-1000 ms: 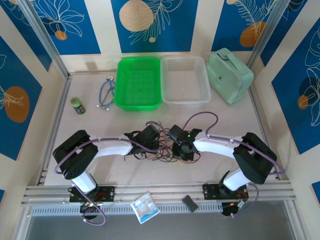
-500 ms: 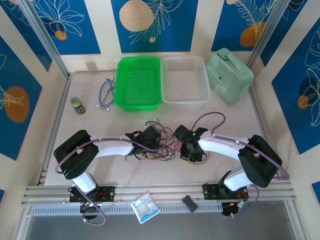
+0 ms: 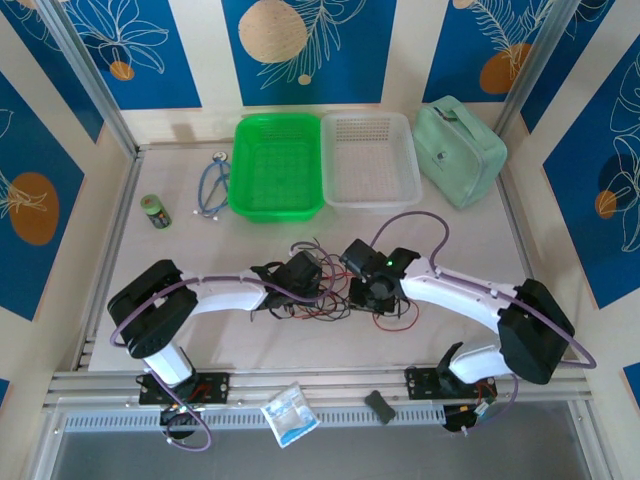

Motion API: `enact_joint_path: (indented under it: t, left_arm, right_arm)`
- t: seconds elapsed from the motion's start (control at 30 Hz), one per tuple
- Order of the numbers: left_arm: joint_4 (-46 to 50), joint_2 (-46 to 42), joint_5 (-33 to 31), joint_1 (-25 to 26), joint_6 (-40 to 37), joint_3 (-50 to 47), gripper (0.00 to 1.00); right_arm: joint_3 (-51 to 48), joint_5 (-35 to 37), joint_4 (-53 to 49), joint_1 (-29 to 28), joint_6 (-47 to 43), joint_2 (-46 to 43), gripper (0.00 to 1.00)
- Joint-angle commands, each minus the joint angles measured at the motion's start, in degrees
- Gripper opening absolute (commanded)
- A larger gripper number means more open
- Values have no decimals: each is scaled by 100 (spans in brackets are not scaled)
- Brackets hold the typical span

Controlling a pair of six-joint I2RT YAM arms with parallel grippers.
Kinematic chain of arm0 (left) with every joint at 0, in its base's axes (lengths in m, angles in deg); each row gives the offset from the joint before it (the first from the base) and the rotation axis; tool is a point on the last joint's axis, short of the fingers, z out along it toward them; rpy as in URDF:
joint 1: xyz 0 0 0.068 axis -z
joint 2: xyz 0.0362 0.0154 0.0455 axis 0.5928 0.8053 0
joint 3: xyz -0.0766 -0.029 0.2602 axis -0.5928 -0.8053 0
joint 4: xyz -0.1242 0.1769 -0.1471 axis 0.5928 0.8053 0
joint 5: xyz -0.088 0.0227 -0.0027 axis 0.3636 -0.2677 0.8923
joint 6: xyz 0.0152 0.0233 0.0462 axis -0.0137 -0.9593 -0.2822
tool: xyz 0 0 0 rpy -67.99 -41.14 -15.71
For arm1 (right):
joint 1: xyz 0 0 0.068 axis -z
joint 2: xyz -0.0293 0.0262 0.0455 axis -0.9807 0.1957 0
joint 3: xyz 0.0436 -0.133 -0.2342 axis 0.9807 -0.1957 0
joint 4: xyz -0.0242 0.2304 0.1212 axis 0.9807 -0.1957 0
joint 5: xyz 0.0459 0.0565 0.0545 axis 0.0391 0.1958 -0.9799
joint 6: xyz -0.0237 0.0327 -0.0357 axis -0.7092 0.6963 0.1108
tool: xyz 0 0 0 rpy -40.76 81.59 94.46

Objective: Untangle the cables

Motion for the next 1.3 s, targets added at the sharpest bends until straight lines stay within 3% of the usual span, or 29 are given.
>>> enact_joint_path:
  t: [0.0, 0.67, 0.9, 1.27]
  left_arm:
    - [573, 185, -303, -64, -13, -69, 7]
    - [530, 156, -294, -65, -49, -95, 6]
    - [510, -31, -305, -127, -40, -297, 6]
    - [58, -299, 14, -494, -63, -533, 8]
  right_arm:
    - [99, -248, 79, -131, 16, 366, 31]
    - [227, -276, 611, -156, 110, 1568, 24]
    - [-15, -177, 686, 144, 298, 1659, 9]
    - [-225, 380, -113, 807, 238, 1194, 5]
